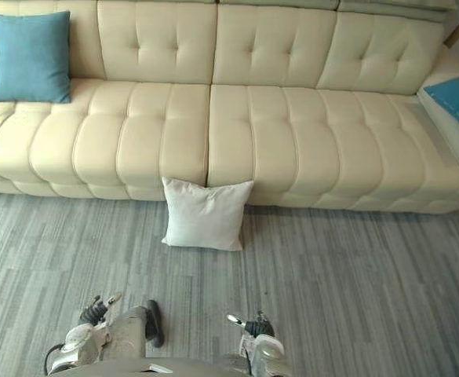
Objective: Pick up cushions and gather them together orderly.
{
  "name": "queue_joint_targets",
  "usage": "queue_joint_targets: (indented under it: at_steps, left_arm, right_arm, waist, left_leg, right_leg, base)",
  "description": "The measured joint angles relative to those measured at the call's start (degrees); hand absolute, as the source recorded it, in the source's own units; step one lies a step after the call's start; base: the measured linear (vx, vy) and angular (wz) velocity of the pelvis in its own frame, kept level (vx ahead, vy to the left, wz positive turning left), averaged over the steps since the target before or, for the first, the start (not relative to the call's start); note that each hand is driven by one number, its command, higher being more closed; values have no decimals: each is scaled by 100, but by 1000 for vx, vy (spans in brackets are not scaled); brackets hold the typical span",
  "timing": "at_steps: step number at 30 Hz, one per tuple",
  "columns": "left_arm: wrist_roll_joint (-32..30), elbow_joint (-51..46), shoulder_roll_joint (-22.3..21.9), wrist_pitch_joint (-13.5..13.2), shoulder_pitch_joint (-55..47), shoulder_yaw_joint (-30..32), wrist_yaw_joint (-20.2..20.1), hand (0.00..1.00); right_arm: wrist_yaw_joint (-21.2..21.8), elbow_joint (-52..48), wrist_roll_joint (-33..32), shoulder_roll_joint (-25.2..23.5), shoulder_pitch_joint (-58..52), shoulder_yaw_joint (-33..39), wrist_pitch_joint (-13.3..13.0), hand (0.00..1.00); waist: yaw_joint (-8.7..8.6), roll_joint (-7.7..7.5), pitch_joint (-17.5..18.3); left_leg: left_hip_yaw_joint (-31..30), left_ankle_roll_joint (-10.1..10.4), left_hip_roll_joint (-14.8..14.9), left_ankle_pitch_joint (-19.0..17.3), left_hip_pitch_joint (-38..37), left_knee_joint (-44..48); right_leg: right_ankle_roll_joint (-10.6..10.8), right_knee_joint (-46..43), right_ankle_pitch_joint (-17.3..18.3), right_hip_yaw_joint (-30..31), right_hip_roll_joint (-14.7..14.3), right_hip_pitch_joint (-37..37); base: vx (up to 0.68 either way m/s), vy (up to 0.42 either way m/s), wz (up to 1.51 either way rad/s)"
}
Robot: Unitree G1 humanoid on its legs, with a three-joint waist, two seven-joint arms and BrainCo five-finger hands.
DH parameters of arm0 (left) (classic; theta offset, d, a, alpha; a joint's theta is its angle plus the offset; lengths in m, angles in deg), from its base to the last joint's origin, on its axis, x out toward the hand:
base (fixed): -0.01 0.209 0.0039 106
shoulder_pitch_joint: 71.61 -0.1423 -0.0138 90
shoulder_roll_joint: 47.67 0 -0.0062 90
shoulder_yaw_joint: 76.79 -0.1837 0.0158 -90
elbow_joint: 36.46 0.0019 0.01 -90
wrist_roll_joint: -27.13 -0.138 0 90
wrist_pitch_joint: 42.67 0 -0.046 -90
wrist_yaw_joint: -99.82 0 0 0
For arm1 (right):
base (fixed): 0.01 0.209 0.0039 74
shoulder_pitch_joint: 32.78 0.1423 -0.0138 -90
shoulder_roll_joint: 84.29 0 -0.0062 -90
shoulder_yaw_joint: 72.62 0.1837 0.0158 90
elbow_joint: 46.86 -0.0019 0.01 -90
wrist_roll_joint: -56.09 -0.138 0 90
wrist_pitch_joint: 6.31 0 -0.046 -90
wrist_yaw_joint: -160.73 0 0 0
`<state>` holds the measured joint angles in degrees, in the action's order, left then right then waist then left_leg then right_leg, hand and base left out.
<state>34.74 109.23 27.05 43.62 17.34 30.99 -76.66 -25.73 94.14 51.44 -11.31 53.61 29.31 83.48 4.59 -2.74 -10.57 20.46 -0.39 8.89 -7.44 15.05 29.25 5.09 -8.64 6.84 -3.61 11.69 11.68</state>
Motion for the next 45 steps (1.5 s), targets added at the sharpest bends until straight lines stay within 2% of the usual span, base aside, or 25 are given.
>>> queue_joint_targets:
  at_steps: [1,3,4,5,6,7,8,9,11,13,14,15,16,17,18,20,21,26,28,31,35,37,38,40,45]
  left_arm:
    - [-1,6,5,0,-9,-6,0,0]
    - [1,33,3,9,-96,-137,-1,0]
    - [-2,100,106,18,-89,-394,-7,0]
    - [-1,126,146,22,-88,-454,-6,0]
    - [-2,162,174,41,-107,-512,1,0]
    - [0,156,178,49,-144,-541,3,0]
    - [2,147,178,49,-138,-541,5,0]
    - [0,132,176,50,-151,-545,5,0]
    - [0,137,165,57,-205,-555,0,0]
    - [-1,146,157,63,-197,-560,0,0]
    - [-3,169,155,65,-215,-559,1,0]
    - [-5,172,159,65,-228,-556,2,0]
    - [-23,170,172,66,-239,-553,1,0]
    - [-53,235,146,78,-184,-535,15,0]
    - [-70,283,-37,79,-179,-550,-4,0]
    - [-112,310,-101,70,-135,-548,1,0]
    - [-134,353,-99,71,-109,-543,-1,0]
    - [-221,342,-130,69,-41,-424,-4,0]
    - [-221,312,-135,69,-73,-299,3,0]
    - [-213,145,-168,66,-183,-182,-1,0]
    - [-204,109,-197,50,-202,-127,-3,0]
    - [-167,114,-215,37,-196,-100,-2,0]
    - [-116,121,-180,23,-186,-74,5,0]
    - [-116,134,-117,23,-192,-72,0,0]
    - [-122,189,-93,30,-201,-43,-3,0]
  right_arm:
    - [0,11,3,-6,-1,0,0,0]
    - [10,52,5,51,0,-1,-10,0]
    - [11,13,8,77,29,-6,-2,0]
    - [12,9,10,83,33,-9,-3,0]
    - [12,-2,12,125,34,-37,-8,0]
    - [15,-14,35,165,33,-52,-6,0]
    - [14,-37,46,171,32,-54,-8,0]
    - [15,-72,53,177,35,-54,-13,0]
    - [12,-99,53,183,36,-120,-32,0]
    - [12,-100,53,218,35,-149,-71,0]
    - [11,-109,43,239,25,-183,-77,0]
    - [11,-119,49,238,14,-234,-78,0]
    - [12,-130,49,221,-13,-246,-78,0]
    - [15,-208,26,247,-17,-224,-88,0]
    - [17,-286,56,385,6,-235,-89,0]
    - [15,-288,46,434,28,-195,-90,0]
    - [15,-283,48,421,25,-189,-86,0]
    - [14,-260,50,357,-18,-97,-80,0]
    - [14,-203,51,345,-50,-46,-73,0]
    - [9,-61,25,356,-65,-20,-73,0]
    - [10,-53,32,364,-86,5,-52,0]
    - [6,-63,26,387,-103,7,-58,0]
    - [2,-56,31,378,-128,-4,-45,0]
    - [2,-56,17,306,-184,-5,-56,0]
    - [5,-55,49,252,-225,-47,-61,0]
  waist:
    - [-3,-13,22]
    - [-6,85,110]
    - [-92,-22,130]
    - [-128,-52,127]
    - [-201,-50,110]
    - [-231,28,54]
    - [-230,17,50]
    - [-247,16,46]
    - [-277,21,36]
    - [-322,29,31]
    - [-347,38,26]
    - [-348,24,29]
    - [-351,-19,33]
    - [-386,62,-39]
    - [-380,377,-43]
    - [-401,463,-59]
    - [-419,438,-69]
    - [-459,380,-77]
    - [-396,366,-65]
    - [-347,337,-55]
    - [-247,360,-43]
    - [-234,420,-17]
    - [-171,403,7]
    - [-220,258,101]
    - [-219,211,152]
  left_leg:
    - [-1,13,-68,-65,-52,-15]
    - [-14,86,-191,-466,-320,-286]
    - [15,6,-405,-661,-466,-377]
    - [18,-17,-466,-721,-528,-376]
    - [12,-75,-528,-836,-722,-371]
    - [11,-85,-532,-971,-964,-377]
    - [11,-92,-530,-1024,-1099,-409]
    - [15,-82,-499,-1101,-1362,-523]
    - [11,18,-391,-1085,-1778,-786]
    - [2,106,-295,-1036,-2061,-1026]
    - [-11,189,-239,-1027,-2159,-1094]
    - [-52,336,-228,-1060,-2264,-1160]
    - [-124,473,-263,-1116,-2324,-1154]
    - [-305,657,-207,-1233,-2406,-1136]
    - [-447,651,-19,-1171,-2408,-1236]
    - [-510,690,-22,-1019,-2515,-1427]
    - [-582,698,-15,-902,-2598,-1525]
    - [-794,858,133,-763,-2565,-1249]
    - [-782,945,318,-701,-2267,-361]
    - [-713,820,595,-664,-1707,858]
    - [-491,719,549,-1014,-1319,415]
    - [-549,671,527,-870,-1166,-366]
    - [-516,767,344,-646,-1288,-658]
    - [-452,685,164,-599,-1413,-842]
    - [-424,601,-54,-600,-1514,-954]
  right_leg:
    - [9,-146,-5,61,52,-52]
    - [134,-1205,70,351,135,-587]
    - [390,-2612,-22,563,359,-1251]
    - [492,-2988,-195,631,420,-1433]
    - [497,-3769,-593,673,498,-1718]
    - [432,-4482,-425,637,494,-1996]
    - [359,-4764,-216,576,477,-2145]
    - [198,-5076,191,363,379,-2394]
    - [41,-4828,699,-250,146,-2783]
    - [-96,-4039,872,-779,-47,-3069]
    - [-189,-3321,777,-990,-164,-3138]
    - [-270,-2437,445,-1046,-299,-3138]
    - [-294,-1789,-8,-1021,-349,-3055]
    - [-581,-1648,-544,-1067,-453,-2922]
    - [-609,-1677,-497,-1102,-632,-2894]
    - [-674,-1816,-248,-1140,-642,-2910]
    - [-692,-1914,-132,-1186,-629,-2861]
    - [-646,-1730,158,-1434,-652,-2519]
    - [-603,-1450,183,-1473,-736,-2215]
    - [-633,-1078,168,-1418,-810,-1878]
    - [-546,-853,47,-1111,-777,-1722]
    - [-389,-913,11,-1034,-775,-1769]
    - [-201,-988,-31,-810,-727,-1827]
    - [-156,-701,-210,-664,-673,-1746]
    - [-61,-157,-513,-447,-614,-1527]
  base:
    - [303,202,-29]
    - [227,164,-30]
    - [208,132,-6]
    - [257,132,12]
    - [246,79,12]
    - [255,67,6]
    - [216,31,-6]
    - [222,-2,-5]
    - [307,-57,6]
    - [363,-157,17]
    - [323,-175,22]
    - [275,-152,25]
    - [308,-175,29]
    - [386,-212,24]
    - [368,-197,20]
    - [270,-147,11]
    - [208,-138,12]
    - [81,-102,30]
    - [30,-58,12]
    - [36,-1,-1]
    - [62,104,-11]
    - [66,235,-37]
    - [111,265,-32]
    - [131,210,-18]
    - [77,135,-10]
